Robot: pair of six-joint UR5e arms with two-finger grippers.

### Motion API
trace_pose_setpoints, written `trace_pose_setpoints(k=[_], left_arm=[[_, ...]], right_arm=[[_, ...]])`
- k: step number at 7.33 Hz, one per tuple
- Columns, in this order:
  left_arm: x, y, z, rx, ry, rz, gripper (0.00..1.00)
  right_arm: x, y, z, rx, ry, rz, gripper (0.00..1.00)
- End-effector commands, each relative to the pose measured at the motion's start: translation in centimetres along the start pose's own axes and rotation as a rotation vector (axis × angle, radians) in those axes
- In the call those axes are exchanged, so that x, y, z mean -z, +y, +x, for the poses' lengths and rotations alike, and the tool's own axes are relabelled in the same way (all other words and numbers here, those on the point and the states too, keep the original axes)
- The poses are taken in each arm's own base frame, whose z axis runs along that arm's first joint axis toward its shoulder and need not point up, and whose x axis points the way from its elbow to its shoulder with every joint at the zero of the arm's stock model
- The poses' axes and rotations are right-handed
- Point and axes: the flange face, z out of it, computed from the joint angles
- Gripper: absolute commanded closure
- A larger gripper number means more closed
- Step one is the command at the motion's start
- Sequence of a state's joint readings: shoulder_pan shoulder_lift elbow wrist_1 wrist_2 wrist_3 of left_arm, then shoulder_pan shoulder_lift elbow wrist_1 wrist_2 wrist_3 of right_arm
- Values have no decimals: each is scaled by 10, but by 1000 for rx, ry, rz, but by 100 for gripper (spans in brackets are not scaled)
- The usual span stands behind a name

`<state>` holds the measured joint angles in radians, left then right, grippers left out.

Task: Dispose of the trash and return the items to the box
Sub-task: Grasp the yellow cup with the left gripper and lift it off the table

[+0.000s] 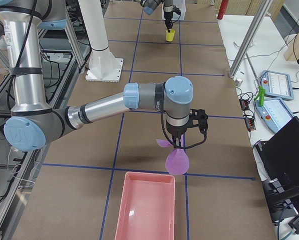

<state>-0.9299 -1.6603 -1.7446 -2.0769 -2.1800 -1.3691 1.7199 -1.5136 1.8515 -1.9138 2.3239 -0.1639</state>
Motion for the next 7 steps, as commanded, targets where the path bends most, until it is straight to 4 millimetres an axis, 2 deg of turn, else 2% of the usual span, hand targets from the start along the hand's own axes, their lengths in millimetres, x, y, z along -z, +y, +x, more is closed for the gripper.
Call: trace_pose_setpoints(k=[1,2,3,4,6,7], left_arm=[[57,-24,-9,60,70,-44,100],[67,-32,-13,87,69,-52,100],[83,-43,-18,75,76,-62,100],[105,-66,-25,51,55,-49,100],[150,-114,-46,-40,-19,-15,100],[175,-140,-69,-79,-48,0,100]], right_arm=[[-9,21,32,53,64,-37,100],[-18,29,56,77,76,-63,100],[-29,40,87,89,75,-95,100],[-44,55,126,123,106,-154,100],[-83,94,165,131,104,-228,100],[-98,108,176,144,116,-210,74]])
